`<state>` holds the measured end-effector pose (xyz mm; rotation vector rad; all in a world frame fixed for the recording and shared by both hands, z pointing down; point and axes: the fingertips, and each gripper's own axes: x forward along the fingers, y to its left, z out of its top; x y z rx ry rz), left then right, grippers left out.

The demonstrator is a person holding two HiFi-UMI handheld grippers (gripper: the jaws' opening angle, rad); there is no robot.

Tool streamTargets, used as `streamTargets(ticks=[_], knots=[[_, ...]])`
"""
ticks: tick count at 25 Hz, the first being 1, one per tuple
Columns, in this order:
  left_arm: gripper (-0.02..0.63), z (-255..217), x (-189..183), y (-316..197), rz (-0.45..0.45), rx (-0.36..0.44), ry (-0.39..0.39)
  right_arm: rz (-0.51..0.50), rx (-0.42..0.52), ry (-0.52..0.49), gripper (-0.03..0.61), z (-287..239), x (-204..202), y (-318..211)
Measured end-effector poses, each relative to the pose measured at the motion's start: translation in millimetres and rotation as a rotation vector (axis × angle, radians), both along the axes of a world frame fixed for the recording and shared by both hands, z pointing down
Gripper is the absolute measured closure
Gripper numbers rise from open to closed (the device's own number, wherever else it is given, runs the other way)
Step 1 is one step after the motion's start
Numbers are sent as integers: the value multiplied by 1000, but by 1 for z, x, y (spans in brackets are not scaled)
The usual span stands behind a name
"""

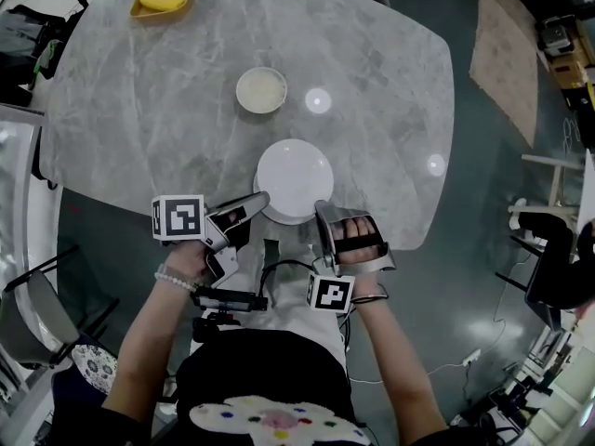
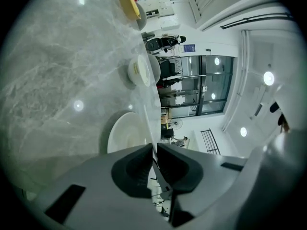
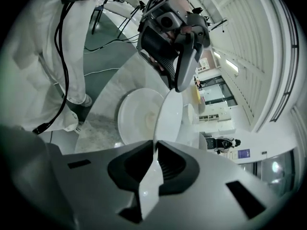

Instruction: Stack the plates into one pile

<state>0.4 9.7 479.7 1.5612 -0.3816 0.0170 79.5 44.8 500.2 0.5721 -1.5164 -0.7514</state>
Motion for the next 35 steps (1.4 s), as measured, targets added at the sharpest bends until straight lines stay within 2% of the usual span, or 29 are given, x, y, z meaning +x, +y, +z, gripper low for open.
streamTargets(ticks=[4,7,12,20,26,28,31,35], knots=[[579,15,-8,10,39,-9,-37,-45,-9,14,546,3,-10,9],[578,23,-8,14,51,-37,-27,-28,-66,-1,543,18,-12,19],[577,38,-11,18,94,-45,-72,-45,-122,-8,537,25,-16,26],[577,51,-13,23,113,-73,-130,-47,-203,-57,525,27,-16,29],[573,55,-11,28,162,-54,-180,-41,-248,-57,482,31,-10,28],[533,52,-8,29,189,-38,-167,-25,-270,-78,458,37,-6,31],[438,41,-3,32,244,15,-147,-3,-312,-122,419,34,-5,29],[399,38,-2,37,322,57,-165,30,-353,-179,393,29,-5,27]])
